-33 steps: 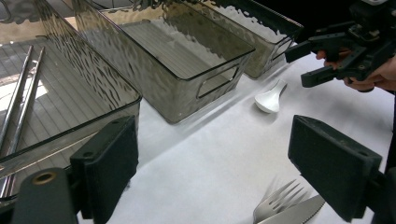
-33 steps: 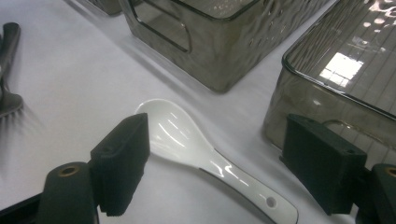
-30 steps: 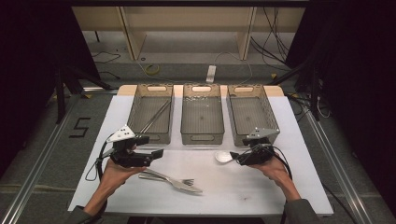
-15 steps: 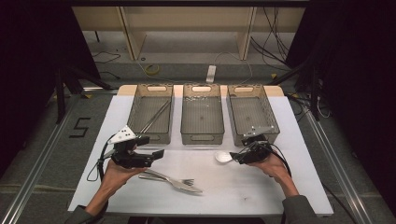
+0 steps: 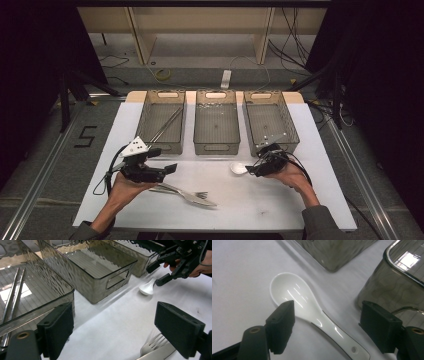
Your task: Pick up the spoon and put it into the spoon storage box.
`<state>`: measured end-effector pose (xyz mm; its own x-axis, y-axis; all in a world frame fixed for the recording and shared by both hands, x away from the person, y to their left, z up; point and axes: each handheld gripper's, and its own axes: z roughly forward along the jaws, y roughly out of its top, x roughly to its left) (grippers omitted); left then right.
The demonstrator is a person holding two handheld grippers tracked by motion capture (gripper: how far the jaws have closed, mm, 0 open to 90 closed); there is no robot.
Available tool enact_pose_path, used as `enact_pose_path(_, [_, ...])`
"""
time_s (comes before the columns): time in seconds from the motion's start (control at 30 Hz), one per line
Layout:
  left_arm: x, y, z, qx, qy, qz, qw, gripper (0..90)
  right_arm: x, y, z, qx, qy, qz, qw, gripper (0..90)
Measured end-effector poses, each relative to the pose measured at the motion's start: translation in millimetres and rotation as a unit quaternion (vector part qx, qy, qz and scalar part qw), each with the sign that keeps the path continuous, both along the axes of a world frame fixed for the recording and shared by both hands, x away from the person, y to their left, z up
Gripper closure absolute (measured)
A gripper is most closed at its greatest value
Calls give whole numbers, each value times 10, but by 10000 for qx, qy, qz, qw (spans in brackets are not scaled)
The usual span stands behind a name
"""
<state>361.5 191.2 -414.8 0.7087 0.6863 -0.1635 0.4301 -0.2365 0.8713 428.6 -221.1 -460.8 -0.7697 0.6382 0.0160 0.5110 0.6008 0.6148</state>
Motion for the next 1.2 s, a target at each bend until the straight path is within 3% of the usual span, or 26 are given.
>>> enact_pose_path(0.2, [-10,-9,-8,22,-5,-44,10000,151,2,33,-43,-236,177,171,9994,335])
enact_pose_path(0.4, [-12,-18,-15,32,11,-88,10000,151,-4,70,-105,-651,240,317,9971,412])
enact_pose_path(0.5, [-17,-24,-16,75,-15,-94,9999,154,-23,91,-91,-717,293,396,9962,478])
enact_pose_path(1.2, [-4,7,-23,151,-9,-7,9999,162,-99,82,-20,-688,689,575,9936,752])
